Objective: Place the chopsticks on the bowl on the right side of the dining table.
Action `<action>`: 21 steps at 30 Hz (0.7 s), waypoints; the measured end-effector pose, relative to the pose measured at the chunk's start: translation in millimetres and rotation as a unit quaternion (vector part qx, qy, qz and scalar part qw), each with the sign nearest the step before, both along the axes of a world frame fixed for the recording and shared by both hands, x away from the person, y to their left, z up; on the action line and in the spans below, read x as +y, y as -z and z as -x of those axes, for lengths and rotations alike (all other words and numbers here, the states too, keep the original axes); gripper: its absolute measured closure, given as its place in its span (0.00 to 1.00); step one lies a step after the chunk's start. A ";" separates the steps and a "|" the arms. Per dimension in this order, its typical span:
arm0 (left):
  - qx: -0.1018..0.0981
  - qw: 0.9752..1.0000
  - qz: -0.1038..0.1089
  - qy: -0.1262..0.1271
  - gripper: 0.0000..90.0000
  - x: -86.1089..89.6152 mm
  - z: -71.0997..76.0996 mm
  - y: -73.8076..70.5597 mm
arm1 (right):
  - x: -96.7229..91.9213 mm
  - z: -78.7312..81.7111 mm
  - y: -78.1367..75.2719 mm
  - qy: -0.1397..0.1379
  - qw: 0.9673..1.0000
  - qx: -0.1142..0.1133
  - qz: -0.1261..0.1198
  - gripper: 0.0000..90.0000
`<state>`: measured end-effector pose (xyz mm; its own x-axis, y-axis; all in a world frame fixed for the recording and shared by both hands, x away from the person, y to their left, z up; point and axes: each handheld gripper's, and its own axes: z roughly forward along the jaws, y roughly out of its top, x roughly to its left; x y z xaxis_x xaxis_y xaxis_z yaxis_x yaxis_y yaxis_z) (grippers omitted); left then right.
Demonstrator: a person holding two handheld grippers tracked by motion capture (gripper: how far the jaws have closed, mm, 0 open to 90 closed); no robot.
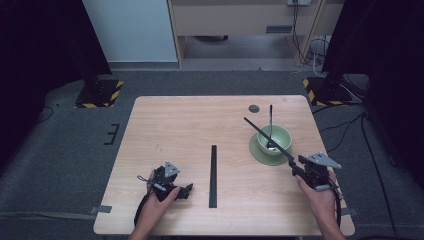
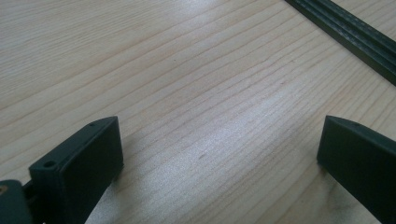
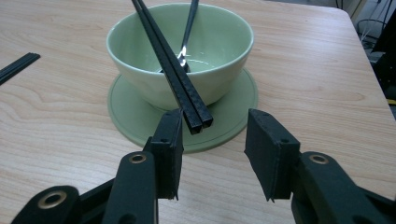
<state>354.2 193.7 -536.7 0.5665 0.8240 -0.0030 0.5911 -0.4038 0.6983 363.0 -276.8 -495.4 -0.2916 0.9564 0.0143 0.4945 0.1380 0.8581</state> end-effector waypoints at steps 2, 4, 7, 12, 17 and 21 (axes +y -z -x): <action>0.000 1.000 0.000 0.000 0.00 0.0 0.0 0.0 | -1.3 -0.2 -0.1 0.006 1.000 -0.001 0.000 0.63; 0.000 1.000 0.000 0.000 0.00 -0.2 0.0 0.0 | -2.3 -0.7 -0.1 0.012 1.000 0.000 0.000 0.62; 0.000 1.000 0.000 0.000 0.00 -0.5 0.1 0.1 | -3.3 -2.0 0.4 0.016 1.000 0.001 0.000 0.62; 0.000 1.000 0.000 0.000 0.00 -0.5 0.1 0.0 | -4.9 -4.4 0.7 0.022 1.000 -0.003 0.001 0.61; 0.000 1.000 0.000 0.000 0.00 -0.6 0.1 0.1 | -6.4 -6.4 1.3 0.030 1.000 -0.002 0.001 0.59; 0.000 1.000 0.001 -0.001 0.00 -1.0 0.1 0.1 | -8.7 -7.3 1.0 0.034 0.999 -0.001 -0.001 0.57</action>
